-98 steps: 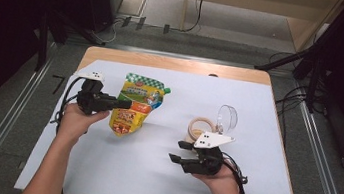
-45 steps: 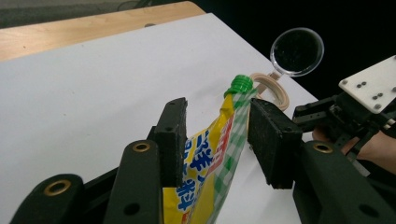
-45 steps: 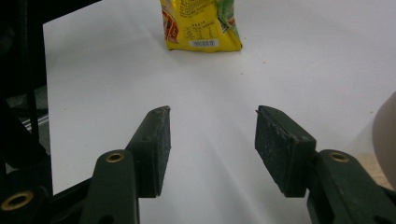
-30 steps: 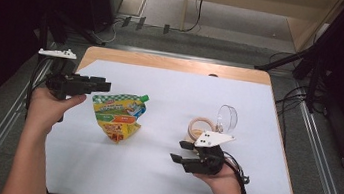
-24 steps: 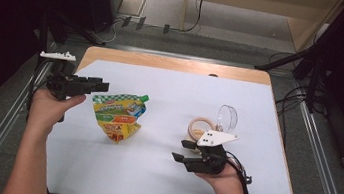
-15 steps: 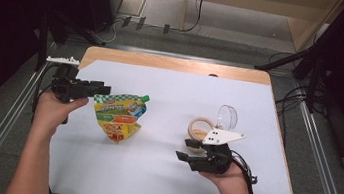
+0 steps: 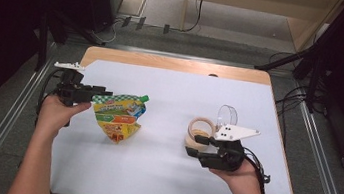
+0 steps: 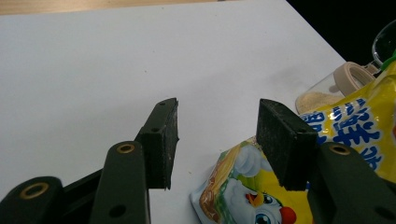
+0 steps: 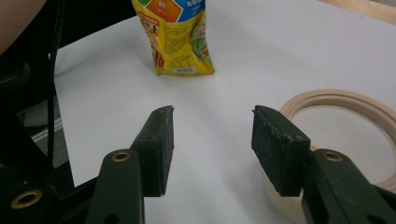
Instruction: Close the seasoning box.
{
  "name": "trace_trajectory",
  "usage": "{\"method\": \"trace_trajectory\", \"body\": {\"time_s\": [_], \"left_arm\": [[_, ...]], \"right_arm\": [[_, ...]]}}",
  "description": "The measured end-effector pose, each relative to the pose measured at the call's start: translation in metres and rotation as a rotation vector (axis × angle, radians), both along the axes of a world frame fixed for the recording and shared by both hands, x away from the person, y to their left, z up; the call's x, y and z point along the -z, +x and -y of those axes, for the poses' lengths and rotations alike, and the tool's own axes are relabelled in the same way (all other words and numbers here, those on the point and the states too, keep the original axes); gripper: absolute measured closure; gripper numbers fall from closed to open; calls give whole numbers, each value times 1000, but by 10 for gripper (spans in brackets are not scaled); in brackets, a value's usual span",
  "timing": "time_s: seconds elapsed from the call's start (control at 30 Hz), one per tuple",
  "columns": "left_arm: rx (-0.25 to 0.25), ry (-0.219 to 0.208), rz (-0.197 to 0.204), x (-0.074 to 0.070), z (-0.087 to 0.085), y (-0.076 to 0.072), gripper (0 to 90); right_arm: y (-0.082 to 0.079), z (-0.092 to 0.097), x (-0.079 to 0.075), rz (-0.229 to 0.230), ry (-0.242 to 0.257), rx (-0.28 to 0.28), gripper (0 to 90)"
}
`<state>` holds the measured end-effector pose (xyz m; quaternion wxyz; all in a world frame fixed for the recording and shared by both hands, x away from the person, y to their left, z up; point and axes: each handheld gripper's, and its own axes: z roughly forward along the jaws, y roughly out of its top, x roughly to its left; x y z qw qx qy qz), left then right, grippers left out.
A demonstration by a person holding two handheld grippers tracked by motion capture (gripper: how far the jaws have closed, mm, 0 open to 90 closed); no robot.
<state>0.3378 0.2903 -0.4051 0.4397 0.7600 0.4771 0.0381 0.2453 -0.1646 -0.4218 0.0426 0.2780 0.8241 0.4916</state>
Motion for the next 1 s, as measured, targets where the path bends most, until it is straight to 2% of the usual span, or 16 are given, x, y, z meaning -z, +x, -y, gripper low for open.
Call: {"method": "trace_trajectory", "body": {"time_s": [0.33,0.53,0.77,0.87,1.0], "left_arm": [[12,6,-4,2,3,0,487],[13,6,-3,3,3,0,484],[11,9,0,3,2,0,482],[8,7,0,3,2,0,481],[4,14,-2,3,1,0,479]], "right_arm": [[2,21,-16,13,14,44,553],[3,33,-20,24,-3,67,643],[4,48,-20,5,-11,75,787],[3,55,-20,7,-28,84,829],[4,65,-21,1,-21,94,870]]}}
